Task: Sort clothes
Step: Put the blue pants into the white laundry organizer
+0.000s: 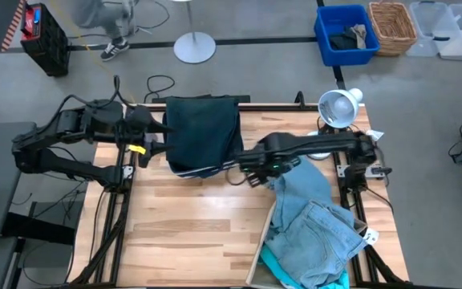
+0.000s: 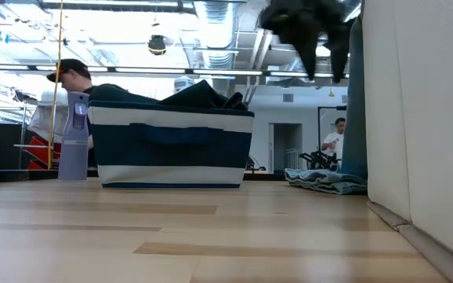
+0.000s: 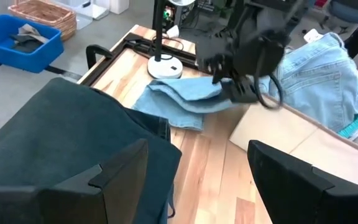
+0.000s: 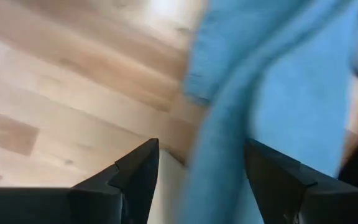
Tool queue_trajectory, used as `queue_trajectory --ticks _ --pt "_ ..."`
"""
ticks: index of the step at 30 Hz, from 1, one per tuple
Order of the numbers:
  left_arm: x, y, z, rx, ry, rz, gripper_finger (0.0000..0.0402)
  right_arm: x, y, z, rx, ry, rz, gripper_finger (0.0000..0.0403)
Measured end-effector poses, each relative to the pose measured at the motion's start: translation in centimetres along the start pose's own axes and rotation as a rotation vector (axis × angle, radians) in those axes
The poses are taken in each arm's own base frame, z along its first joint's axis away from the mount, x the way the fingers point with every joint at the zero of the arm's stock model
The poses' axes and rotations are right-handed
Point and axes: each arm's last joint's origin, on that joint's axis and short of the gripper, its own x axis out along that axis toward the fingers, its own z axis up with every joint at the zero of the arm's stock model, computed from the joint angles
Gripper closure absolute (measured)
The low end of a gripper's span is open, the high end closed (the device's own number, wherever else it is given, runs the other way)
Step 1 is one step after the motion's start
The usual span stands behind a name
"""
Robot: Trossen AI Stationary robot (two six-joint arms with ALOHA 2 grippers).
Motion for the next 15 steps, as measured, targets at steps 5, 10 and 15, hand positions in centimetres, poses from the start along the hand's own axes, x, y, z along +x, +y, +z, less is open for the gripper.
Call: queue_trajectory --ticks 5,10,15 --pt "-0.4 0.0 0.0 -0.011 -0.008 -0.001 0.013 -0.1 -4.6 -1.8 0.063 0.004 0.003 0.0152" --pt "-0.4 0.1 0.1 -0.015 -0.025 0.019 0.013 -0.7 -5.3 -2.2 0.076 0.007 0.087 0.0152" --pt "0.3 0.0 0.3 -0.022 -0.025 0.034 0.013 1.1 -4.2 -1.6 -0.01 0.108 0.034 0.0152"
